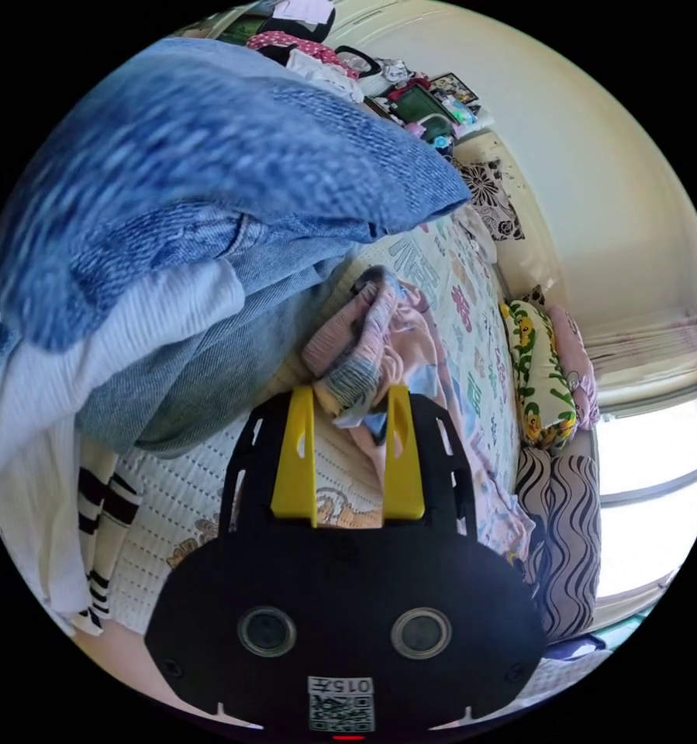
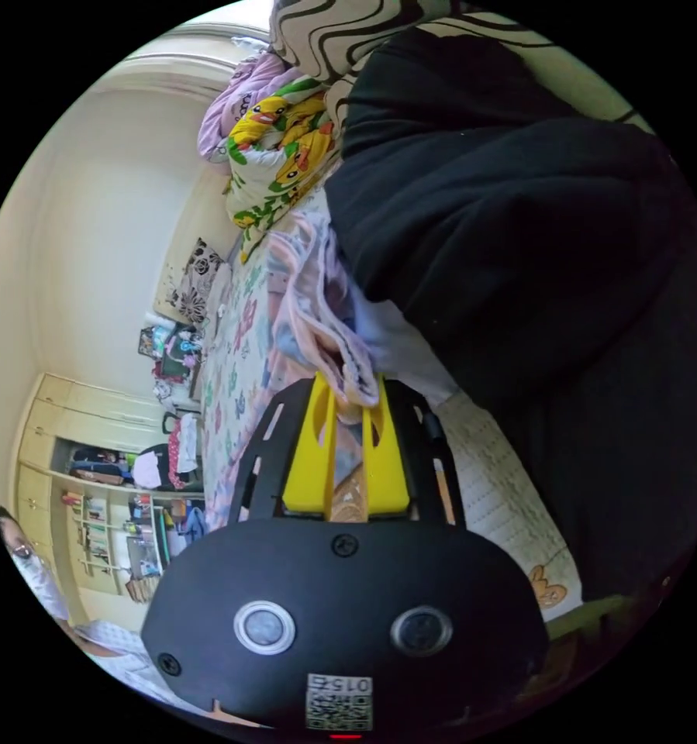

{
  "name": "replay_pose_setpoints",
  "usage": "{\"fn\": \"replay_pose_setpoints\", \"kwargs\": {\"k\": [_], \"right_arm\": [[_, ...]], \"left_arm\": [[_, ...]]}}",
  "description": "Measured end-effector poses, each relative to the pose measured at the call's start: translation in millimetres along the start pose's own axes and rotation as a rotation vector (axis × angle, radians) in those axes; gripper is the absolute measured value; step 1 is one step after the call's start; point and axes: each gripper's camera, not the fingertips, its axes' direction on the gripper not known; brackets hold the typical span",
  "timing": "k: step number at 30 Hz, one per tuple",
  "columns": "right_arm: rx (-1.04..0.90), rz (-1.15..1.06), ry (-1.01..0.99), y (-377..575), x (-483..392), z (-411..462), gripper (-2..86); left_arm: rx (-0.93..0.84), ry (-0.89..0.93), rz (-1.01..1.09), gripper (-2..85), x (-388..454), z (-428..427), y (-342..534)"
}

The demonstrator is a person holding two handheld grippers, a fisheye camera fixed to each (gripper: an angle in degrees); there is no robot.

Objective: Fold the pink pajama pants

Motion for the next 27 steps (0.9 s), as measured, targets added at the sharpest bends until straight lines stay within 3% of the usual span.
{"fn": "replay_pose_setpoints", "kwargs": {"k": [7,13,23,27], "right_arm": [[-0.06,0.038,-0.054,-18,-4,-26,4.4],[-0.114,-0.011,0.005,-34,-20,-37,4.4],[-0.305,-0.026,0.075,-22,-16,-53,4.4],[-0.375,0.019,0.032,-1,8,-46,4.5]], "left_arm": [[0.036,0.086,-0.045,12.4,-25,24,-1],[0.032,0.219,-0.101,2.6,-51,50,1],[-0.013,0.187,0.417,1.3,-3,-2,-11],[0.001,0.122,0.524,1.9,-13,-21,-4]]}}
